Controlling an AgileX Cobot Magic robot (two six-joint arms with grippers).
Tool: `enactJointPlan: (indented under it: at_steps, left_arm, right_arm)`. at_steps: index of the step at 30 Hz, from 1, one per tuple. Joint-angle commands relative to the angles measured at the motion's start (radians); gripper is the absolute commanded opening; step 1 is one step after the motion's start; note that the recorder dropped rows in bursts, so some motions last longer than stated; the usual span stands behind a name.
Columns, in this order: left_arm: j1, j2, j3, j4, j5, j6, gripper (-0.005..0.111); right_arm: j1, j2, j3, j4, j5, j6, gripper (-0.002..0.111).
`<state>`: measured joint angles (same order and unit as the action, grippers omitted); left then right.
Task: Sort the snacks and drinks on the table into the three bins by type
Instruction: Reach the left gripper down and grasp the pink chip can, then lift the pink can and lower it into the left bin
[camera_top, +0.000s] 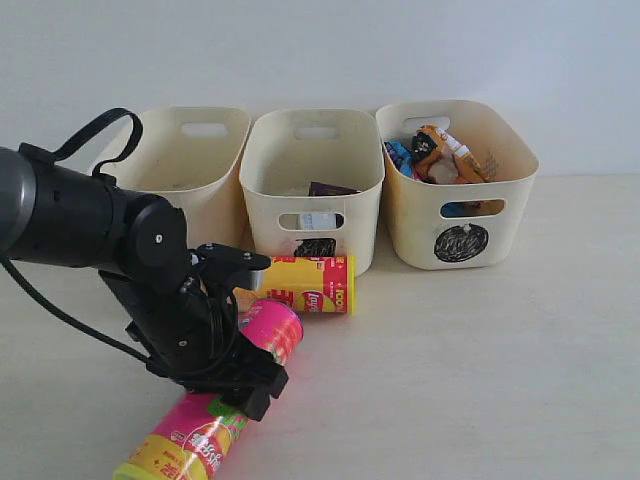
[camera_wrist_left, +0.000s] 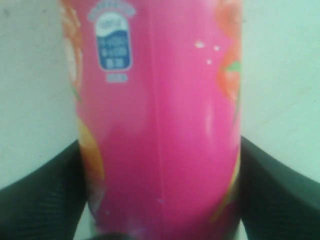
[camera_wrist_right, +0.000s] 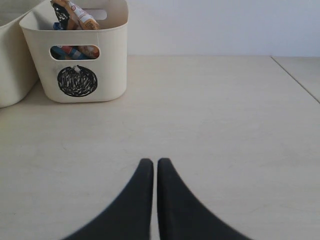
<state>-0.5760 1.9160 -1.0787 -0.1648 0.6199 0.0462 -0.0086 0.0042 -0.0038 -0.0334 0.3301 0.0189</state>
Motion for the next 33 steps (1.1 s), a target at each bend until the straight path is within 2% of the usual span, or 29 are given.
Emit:
enactJointPlan:
  at_steps: [1, 13, 20, 27, 33]
  left_arm:
    - [-0.005, -0.002, -0.005, -0.012, 0.029, -0.007, 0.004]
    - [-0.005, -0.225, -0.005, -0.012, 0.166, 0.062, 0.004]
    - [0.012, -0.402, -0.072, 0.027, 0.085, 0.091, 0.004]
    - [0.129, -0.384, -0.27, 0.075, 0.072, 0.089, 0.004]
    - [0.256, -0.28, -0.419, 0.079, -0.038, 0.089, 0.004]
  right_arm:
    - [-0.003, -0.004, 0.004, 0.001, -0.003, 0.001, 0.0]
    - [-0.003, -0.004, 0.004, 0.001, -0.003, 0.001, 0.0]
    - [-0.003, -0.004, 0.004, 0.001, -0.003, 0.001, 0.0]
    - [-0.003, -0.004, 0.004, 0.001, -0.003, 0.001, 0.0]
    - [-0.003, -0.004, 0.004, 0.001, -0.003, 0.001, 0.0]
